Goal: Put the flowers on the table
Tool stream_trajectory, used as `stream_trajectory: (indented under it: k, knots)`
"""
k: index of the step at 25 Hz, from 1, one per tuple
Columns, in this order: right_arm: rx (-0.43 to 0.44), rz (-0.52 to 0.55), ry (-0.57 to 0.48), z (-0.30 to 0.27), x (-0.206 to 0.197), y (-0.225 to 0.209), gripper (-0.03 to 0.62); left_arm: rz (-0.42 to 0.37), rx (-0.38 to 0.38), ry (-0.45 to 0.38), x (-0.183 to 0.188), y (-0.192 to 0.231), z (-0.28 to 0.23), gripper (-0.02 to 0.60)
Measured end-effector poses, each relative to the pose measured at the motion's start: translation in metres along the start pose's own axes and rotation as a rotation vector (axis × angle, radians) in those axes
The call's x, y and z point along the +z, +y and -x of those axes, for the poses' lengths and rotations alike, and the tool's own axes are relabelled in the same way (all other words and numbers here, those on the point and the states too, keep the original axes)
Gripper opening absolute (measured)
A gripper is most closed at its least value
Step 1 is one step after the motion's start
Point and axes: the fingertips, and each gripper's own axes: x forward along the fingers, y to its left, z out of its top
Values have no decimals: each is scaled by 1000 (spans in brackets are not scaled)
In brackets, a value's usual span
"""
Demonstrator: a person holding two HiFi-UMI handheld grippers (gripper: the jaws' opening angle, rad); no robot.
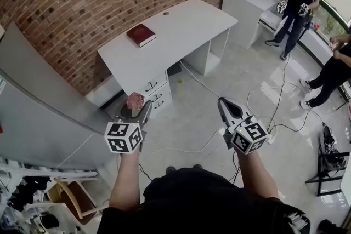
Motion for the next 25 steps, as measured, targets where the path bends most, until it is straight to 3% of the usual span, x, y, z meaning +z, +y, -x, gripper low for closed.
stream_trajectory:
  k: [13,20,25]
  knots:
    - [33,-85,-54,26,6,-21,12,17,20,13,-7,-17,-5,265]
    - [58,-47,2,55,0,-24,12,14,15,21,-6,-46,-12,265]
    - [24,-83,21,58,-13,-43,12,18,-8,30,-10,-52,-26,265]
